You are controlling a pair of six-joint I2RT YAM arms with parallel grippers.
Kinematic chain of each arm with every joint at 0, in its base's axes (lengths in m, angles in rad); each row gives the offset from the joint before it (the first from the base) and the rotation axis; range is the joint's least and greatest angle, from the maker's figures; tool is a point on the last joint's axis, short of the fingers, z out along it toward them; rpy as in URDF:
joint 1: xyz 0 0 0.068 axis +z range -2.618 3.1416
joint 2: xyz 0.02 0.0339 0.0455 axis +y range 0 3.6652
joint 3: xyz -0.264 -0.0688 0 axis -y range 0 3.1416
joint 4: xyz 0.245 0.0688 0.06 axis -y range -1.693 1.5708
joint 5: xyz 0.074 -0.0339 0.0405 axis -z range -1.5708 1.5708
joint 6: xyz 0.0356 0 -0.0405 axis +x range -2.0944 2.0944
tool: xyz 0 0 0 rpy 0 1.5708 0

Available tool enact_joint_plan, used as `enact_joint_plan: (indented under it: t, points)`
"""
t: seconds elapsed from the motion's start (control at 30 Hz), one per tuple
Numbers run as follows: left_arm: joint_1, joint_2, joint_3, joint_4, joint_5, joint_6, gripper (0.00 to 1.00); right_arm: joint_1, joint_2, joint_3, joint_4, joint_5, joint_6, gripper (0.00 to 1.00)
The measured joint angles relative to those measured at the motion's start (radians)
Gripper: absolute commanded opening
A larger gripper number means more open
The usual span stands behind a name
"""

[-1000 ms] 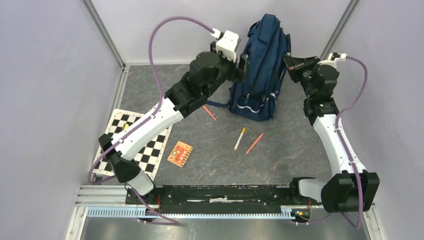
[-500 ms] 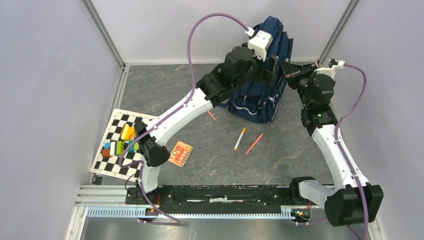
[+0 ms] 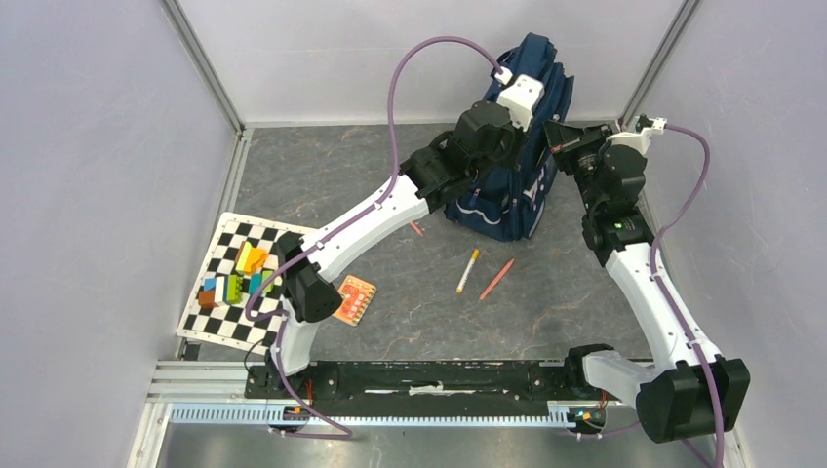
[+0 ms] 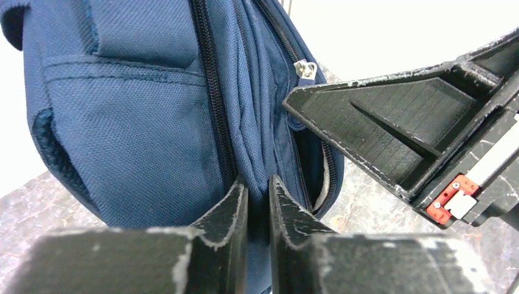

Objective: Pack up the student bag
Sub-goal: Unzip the student bag at the center of the board.

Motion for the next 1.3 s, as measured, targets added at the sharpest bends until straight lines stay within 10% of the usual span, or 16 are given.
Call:
enact_joint_plan:
  t: [0.43,0.67,0.93,1.03,1.3]
  points:
    - [0.018,-0.092,-0.187,0.148,0.036,0.156,0.02,-0.010,0.102,0.090,-0.010,-0.057,0.053,0.00]
    - [0.023,-0.138,-0.247,0.161,0.050,0.214,0.02,-0.037,0.142,0.117,0.032,-0.128,0.119,0.32]
    - [0.014,-0.148,-0.206,0.038,0.063,0.227,0.02,-0.139,0.151,0.158,0.159,0.019,0.079,0.33]
    - [0.014,-0.149,-0.194,0.017,0.069,0.227,0.02,-0.143,0.163,0.172,0.176,0.011,0.053,0.50]
    - [0.062,-0.150,-0.134,-0.096,0.122,0.203,0.02,-0.156,0.200,0.284,0.162,-0.216,-0.414,0.76]
